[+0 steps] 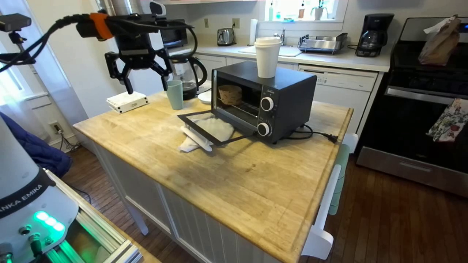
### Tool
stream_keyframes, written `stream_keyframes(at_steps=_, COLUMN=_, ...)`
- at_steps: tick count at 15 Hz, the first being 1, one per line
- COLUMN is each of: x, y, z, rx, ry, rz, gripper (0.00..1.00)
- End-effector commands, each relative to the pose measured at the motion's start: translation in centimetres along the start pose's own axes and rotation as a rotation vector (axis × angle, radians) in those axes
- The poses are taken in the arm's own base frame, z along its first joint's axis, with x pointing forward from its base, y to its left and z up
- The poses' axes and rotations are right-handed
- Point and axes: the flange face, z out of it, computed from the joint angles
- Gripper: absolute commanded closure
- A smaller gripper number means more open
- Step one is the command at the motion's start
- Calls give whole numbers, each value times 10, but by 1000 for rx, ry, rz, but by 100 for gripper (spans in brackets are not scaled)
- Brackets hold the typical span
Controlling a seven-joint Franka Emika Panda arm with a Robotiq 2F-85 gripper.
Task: Close the oven door
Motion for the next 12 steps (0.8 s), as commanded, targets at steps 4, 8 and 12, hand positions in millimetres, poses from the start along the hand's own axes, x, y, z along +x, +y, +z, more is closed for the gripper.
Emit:
stream_keyframes(at_steps=4, x=5, y=4, z=17, rx=-2, ry=-59, rz=-39, gripper=0)
stream_keyframes(at_steps=8, x=22, y=12, z=14, rx=-148, ry=-53, rz=-170, gripper=0)
stream_keyframes(at_steps=12, x=34, y=22, z=31, rx=-258, ry=-113, rz=-249, gripper=0)
